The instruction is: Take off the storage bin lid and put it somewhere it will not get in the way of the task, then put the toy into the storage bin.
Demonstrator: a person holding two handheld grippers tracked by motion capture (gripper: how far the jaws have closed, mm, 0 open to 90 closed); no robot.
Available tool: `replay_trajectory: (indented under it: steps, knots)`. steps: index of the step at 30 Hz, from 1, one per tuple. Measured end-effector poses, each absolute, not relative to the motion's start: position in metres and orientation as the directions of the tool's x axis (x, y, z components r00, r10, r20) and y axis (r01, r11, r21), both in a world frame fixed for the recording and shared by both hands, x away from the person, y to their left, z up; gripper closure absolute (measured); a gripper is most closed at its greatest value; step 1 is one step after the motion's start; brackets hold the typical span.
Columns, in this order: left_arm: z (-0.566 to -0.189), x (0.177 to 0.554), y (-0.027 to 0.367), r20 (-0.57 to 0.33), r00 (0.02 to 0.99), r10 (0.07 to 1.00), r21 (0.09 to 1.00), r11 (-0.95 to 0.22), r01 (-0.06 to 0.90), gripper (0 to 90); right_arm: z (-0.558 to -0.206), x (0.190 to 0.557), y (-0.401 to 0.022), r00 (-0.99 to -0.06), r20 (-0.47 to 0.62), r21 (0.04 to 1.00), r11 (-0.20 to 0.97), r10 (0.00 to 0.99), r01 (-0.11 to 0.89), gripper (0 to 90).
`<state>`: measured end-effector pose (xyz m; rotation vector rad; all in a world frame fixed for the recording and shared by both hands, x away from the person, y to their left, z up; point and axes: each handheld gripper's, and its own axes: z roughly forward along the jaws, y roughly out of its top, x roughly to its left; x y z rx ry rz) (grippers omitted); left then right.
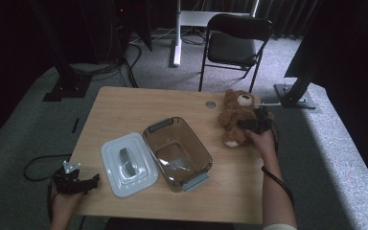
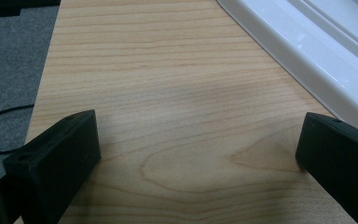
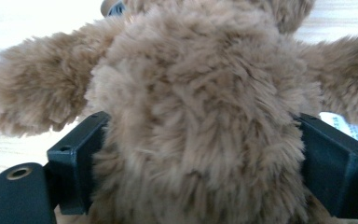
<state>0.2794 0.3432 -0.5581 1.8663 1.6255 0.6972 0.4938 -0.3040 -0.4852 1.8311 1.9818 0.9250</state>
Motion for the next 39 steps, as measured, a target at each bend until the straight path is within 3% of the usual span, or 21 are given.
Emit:
replay_trajectory:
  steps: [18, 27, 32, 39]
  knots:
    - [-0.558, 0.281, 0.341, 0.022, 0.138, 0.990, 0.707, -0.113, 0.698, 0.3, -0.498, 0.493, -0.287, -0.187, 0.155, 0.606, 0.056, 0.970, 0.794, 13.6]
    - [-0.558, 0.281, 0.340, 0.021, 0.137, 0.990, 0.708, -0.112, 0.698, 0.3, -0.491, 0.485, -0.292, -0.173, 0.155, 0.644, 0.034, 0.973, 0.764, 55.7]
    - [-0.558, 0.281, 0.340, 0.021, 0.139, 0.990, 0.707, -0.113, 0.698, 0.3, -0.480, 0.476, -0.290, -0.174, 0.121, 0.685, 0.044, 0.977, 0.727, 62.3]
    - [-0.558, 0.281, 0.340, 0.021, 0.141, 0.990, 0.708, -0.114, 0.697, 0.3, -0.466, 0.467, -0.289, -0.198, 0.097, 0.702, 0.074, 0.975, 0.708, 63.4]
